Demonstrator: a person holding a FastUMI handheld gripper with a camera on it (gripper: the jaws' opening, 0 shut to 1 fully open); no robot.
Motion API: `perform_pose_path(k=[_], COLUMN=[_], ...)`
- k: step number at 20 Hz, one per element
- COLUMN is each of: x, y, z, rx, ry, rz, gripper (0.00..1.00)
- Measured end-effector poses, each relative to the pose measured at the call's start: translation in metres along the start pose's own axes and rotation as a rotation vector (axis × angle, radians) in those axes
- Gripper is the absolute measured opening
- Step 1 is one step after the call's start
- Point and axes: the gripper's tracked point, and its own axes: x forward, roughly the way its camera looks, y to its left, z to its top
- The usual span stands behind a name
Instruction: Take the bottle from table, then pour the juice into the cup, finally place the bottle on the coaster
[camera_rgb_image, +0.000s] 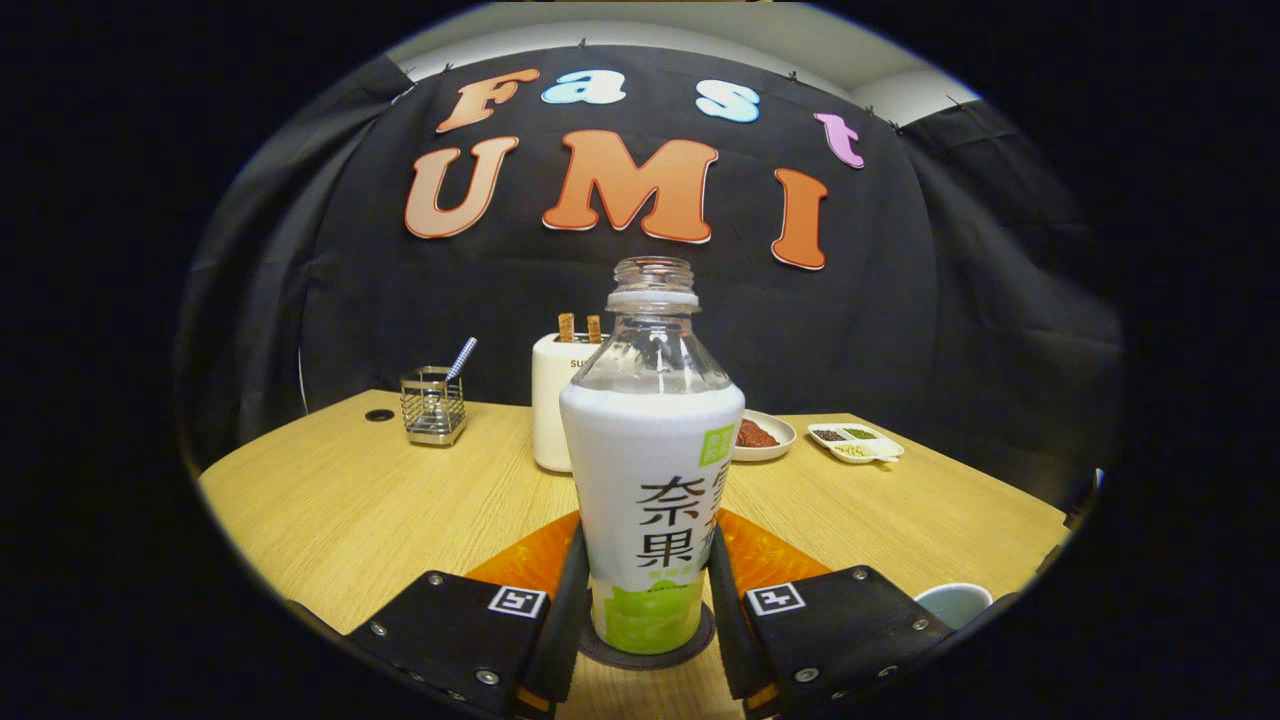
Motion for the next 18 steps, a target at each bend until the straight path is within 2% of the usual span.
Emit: perform_pose_path(k=[2,6,7,11,14,18], x=[0.003,0.001,-0.001,-0.018,-0.038,-0.074], y=[-0.001,-0.004,-0.006,-0.011,-0.023,-0.018], z=[0.006,-0.004,-0.005,0.016,0.038,0.081], rx=[0.016,0.04,0.056,0.131,0.188,0.184], ry=[-0.019,0.023,0.024,-0.012,-0.056,-0.125], rz=[0.0,-0.006,-0.007,-0.015,-0.045,-0.012], gripper=[0.58,0.69,0.78,0.95,0.97,0.97])
